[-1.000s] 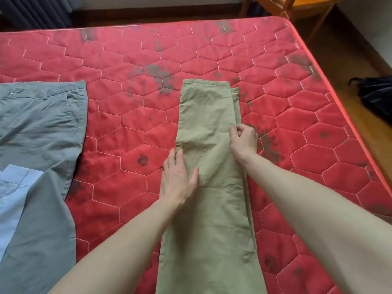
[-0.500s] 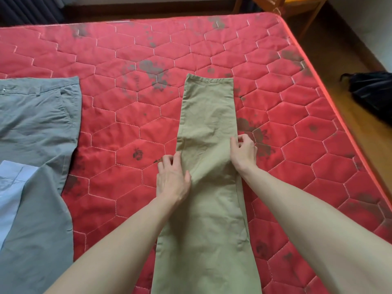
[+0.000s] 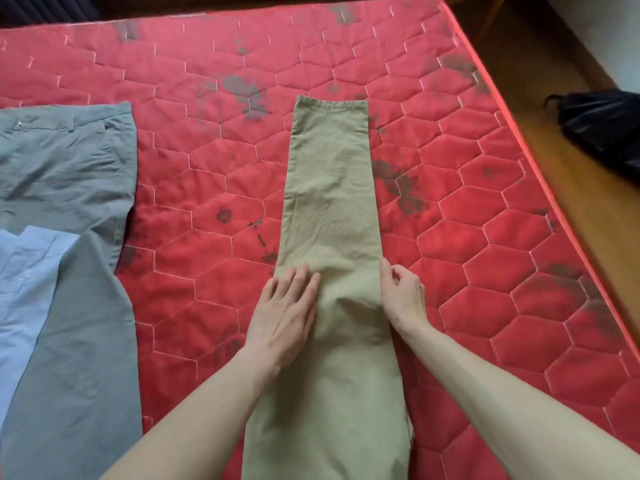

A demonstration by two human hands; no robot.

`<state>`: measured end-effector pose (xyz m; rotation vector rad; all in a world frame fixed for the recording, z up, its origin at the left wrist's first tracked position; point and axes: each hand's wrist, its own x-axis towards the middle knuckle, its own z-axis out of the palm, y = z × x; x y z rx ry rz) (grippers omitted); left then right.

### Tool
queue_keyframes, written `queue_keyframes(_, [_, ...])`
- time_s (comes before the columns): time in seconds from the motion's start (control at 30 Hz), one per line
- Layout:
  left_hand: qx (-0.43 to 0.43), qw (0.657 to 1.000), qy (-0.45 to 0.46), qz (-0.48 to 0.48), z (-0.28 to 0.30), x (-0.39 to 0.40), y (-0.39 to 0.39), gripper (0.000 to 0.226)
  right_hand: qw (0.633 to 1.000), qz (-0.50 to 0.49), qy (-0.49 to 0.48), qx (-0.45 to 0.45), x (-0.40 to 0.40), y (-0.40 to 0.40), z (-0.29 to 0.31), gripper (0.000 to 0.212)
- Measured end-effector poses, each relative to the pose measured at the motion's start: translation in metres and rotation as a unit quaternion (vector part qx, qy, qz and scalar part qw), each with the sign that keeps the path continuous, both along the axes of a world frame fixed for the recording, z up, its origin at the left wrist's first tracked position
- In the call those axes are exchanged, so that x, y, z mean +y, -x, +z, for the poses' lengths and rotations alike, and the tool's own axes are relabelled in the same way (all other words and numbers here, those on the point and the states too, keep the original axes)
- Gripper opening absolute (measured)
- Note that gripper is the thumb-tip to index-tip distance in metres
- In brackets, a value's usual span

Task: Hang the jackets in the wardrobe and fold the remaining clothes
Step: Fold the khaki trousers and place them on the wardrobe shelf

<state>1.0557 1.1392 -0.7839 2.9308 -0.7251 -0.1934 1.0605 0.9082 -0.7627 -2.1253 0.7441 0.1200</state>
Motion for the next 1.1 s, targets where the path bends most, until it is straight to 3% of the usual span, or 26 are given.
queue_keyframes(0.1, [0.036, 0.999, -0.025, 0.003, -0.004, -0.003, 0.030, 0.057, 0.997, 0.032, -0.001, 0.070, 0.005, 0.029, -0.003, 0.057])
queue_keyframes(0.3, [0.061, 0.998, -0.008, 0.026, 0.002, -0.009, 0.068, 0.064, 0.997, 0.039, 0.068, 0.022, -0.006, 0.069, -0.002, 0.047])
queue_keyframes(0.4, [0.074, 0.997, -0.020, 0.012, 0.003, -0.005, 0.088, 0.069, 0.998, 0.044, 0.028, 0.033, -0.010, 0.083, 0.001, 0.048])
queue_keyframes(0.5, [0.060, 0.997, -0.047, -0.020, -0.001, 0.001, 0.113, 0.078, 0.992, 0.114, 0.015, 0.056, -0.016, 0.115, -0.007, 0.054])
queue_keyframes(0.73, [0.062, 0.994, -0.059, -0.063, -0.009, 0.001, 0.157, 0.084, 0.978, 0.108, 0.152, 0.098, -0.018, 0.138, -0.013, 0.035])
queue_keyframes(0.83, [0.067, 0.996, -0.038, -0.053, -0.007, 0.002, 0.164, 0.081, 0.968, 0.080, 0.238, 0.027, -0.008, 0.154, -0.009, 0.023])
queue_keyframes(0.9, [0.069, 0.997, -0.027, -0.038, -0.007, 0.007, 0.171, 0.079, 0.935, 0.148, 0.316, -0.064, 0.002, 0.174, -0.015, 0.033])
queue_keyframes(0.97, [0.073, 0.997, -0.022, -0.019, -0.010, 0.015, 0.180, 0.079, 0.896, 0.285, 0.320, -0.113, 0.014, 0.195, -0.024, 0.046])
queue_keyframes(1.03, [0.088, 0.996, -0.024, -0.006, -0.015, 0.022, 0.196, 0.080, 0.855, 0.397, 0.320, -0.096, 0.026, 0.225, -0.036, 0.057])
queue_keyframes(1.1, [0.099, 0.995, -0.029, -0.002, -0.020, 0.027, 0.217, 0.080, 0.850, 0.408, 0.329, -0.054, 0.029, 0.259, -0.047, 0.068])
